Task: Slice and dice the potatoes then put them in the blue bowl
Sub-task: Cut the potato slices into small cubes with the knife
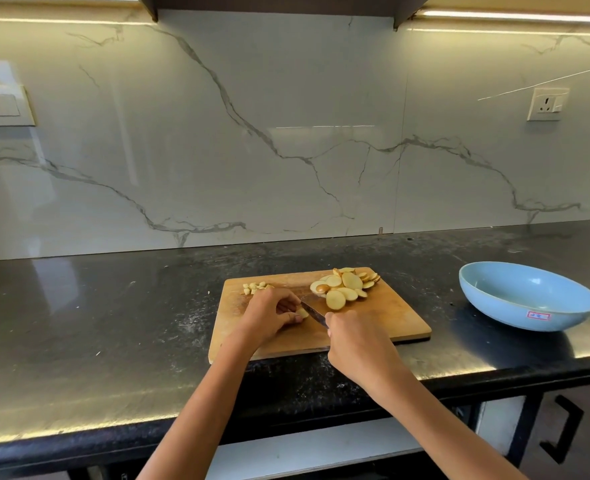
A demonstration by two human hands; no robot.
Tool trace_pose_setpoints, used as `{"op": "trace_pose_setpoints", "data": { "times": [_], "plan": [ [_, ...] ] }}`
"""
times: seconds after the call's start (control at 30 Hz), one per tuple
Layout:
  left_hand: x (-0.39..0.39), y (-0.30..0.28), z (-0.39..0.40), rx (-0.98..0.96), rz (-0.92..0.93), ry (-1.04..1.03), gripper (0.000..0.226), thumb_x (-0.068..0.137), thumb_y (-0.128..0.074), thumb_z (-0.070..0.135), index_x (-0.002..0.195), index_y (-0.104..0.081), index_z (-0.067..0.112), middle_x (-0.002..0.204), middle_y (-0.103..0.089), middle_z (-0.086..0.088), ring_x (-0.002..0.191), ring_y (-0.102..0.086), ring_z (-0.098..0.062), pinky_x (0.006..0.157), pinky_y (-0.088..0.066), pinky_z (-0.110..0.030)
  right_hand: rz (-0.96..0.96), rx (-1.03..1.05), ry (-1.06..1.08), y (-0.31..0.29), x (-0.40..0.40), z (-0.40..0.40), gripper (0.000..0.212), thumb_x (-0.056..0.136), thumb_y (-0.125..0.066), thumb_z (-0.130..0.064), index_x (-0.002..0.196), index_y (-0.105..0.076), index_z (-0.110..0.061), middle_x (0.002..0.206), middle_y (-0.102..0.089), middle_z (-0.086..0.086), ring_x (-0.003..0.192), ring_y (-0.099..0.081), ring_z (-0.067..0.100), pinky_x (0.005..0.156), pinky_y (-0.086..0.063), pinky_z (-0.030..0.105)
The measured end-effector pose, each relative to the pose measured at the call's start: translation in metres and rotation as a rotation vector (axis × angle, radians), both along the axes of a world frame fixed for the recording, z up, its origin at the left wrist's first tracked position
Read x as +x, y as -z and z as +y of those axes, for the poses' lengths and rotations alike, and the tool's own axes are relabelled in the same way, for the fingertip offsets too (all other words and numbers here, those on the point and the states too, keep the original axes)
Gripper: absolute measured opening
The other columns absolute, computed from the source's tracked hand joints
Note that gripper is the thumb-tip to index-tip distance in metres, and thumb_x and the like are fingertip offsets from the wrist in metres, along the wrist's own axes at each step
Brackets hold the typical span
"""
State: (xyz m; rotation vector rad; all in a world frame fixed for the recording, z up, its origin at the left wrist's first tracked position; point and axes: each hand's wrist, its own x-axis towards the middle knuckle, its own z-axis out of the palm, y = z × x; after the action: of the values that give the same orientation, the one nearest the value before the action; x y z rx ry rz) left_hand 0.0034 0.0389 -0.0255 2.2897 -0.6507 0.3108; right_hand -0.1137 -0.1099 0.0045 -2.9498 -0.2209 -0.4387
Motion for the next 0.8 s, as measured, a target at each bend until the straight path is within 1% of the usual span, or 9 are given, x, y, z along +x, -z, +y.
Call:
{"op": "trace_pose_setpoints", "data": {
  "times": [0.07,0.17,0.23,0.33,0.43,0.53,0.6,0.73,0.8],
  "plan": [
    [-0.001,0.0,0.0,-0.009,-0.007,-0.006,0.021,0.075,-0.075,0.008,0.095,-0.069,0.006,0.089,-0.069,-0.005,0.082,-0.064,-0.012,0.074,-0.05,-0.011,-0.002,-0.008,-0.005,-0.001,0.0,0.002,0.015,0.093,-0.048,-0.009,0.103,-0.06,-0.01,0.072,-0.046,-0.001,0.053,-0.034,0.006,0.045,-0.025,0.019],
    [-0.001,0.0,-0.002,-0.025,-0.01,-0.012,0.018,0.075,-0.075,0.006,0.092,-0.069,0.006,0.088,-0.07,-0.007,0.083,-0.066,-0.015,0.079,-0.054,-0.02,0.008,-0.017,-0.01,0.0,0.0,0.004,0.015,0.093,-0.048,-0.009,0.102,-0.06,-0.01,0.067,-0.041,-0.003,0.054,-0.035,0.007,0.046,-0.027,0.019],
    [-0.001,0.0,-0.003,-0.023,-0.014,-0.024,0.018,0.075,-0.074,0.006,0.092,-0.069,0.006,0.089,-0.07,-0.007,0.083,-0.066,-0.015,0.079,-0.054,-0.021,0.028,-0.019,-0.003,0.0,-0.001,0.006,0.015,0.093,-0.049,-0.008,0.103,-0.059,-0.01,0.073,-0.048,0.0,0.058,-0.041,0.01,0.048,-0.03,0.02],
    [-0.001,0.0,-0.004,-0.017,-0.021,-0.025,0.017,0.076,-0.074,0.006,0.091,-0.068,0.006,0.088,-0.069,-0.005,0.082,-0.064,-0.012,0.077,-0.052,-0.015,0.038,-0.047,0.018,-0.002,-0.003,0.008,0.016,0.093,-0.048,-0.008,0.106,-0.058,-0.011,0.092,-0.062,0.005,0.07,-0.051,0.016,0.054,-0.035,0.023],
    [-0.001,0.001,-0.004,-0.026,-0.027,-0.029,0.014,0.074,-0.075,0.005,0.085,-0.068,0.008,0.086,-0.069,-0.005,0.079,-0.063,-0.012,0.074,-0.052,-0.016,0.029,-0.103,0.018,-0.002,-0.006,0.012,0.019,0.094,-0.047,-0.006,0.111,-0.055,-0.009,0.103,-0.061,0.007,0.086,-0.06,0.019,0.061,-0.038,0.025],
    [0.001,0.0,-0.003,-0.032,-0.029,-0.052,0.014,0.071,-0.078,0.006,0.078,-0.067,0.011,0.083,-0.07,-0.005,0.076,-0.064,-0.013,0.073,-0.053,-0.023,0.012,-0.162,-0.023,-0.001,-0.004,0.021,0.022,0.096,-0.043,-0.004,0.114,-0.054,-0.008,0.108,-0.059,0.008,0.094,-0.061,0.021,0.066,-0.041,0.027],
    [0.0,0.0,-0.004,-0.028,-0.026,-0.063,0.013,0.071,-0.078,0.006,0.076,-0.067,0.012,0.081,-0.07,-0.003,0.075,-0.064,-0.011,0.071,-0.052,-0.021,-0.004,-0.182,-0.046,0.001,-0.002,0.025,0.023,0.096,-0.041,-0.002,0.115,-0.054,-0.007,0.109,-0.059,0.01,0.095,-0.061,0.022,0.066,-0.04,0.028],
    [-0.003,-0.001,-0.004,-0.031,-0.024,-0.058,0.014,0.071,-0.078,0.007,0.075,-0.066,0.013,0.079,-0.069,0.0,0.069,-0.059,-0.003,0.062,-0.044,-0.007,0.013,-0.159,-0.044,0.008,-0.012,0.023,0.022,0.096,-0.042,-0.001,0.114,-0.054,-0.006,0.11,-0.058,0.01,0.094,-0.062,0.022,0.068,-0.043,0.027],
    [-0.003,-0.001,-0.003,-0.036,-0.022,-0.051,0.014,0.071,-0.078,0.008,0.074,-0.066,0.014,0.077,-0.067,0.003,0.067,-0.057,-0.001,0.061,-0.043,-0.007,0.018,-0.141,-0.031,0.008,-0.02,0.02,0.021,0.095,-0.043,-0.001,0.113,-0.053,-0.006,0.109,-0.058,0.009,0.093,-0.062,0.021,0.068,-0.043,0.026]
  ]
}}
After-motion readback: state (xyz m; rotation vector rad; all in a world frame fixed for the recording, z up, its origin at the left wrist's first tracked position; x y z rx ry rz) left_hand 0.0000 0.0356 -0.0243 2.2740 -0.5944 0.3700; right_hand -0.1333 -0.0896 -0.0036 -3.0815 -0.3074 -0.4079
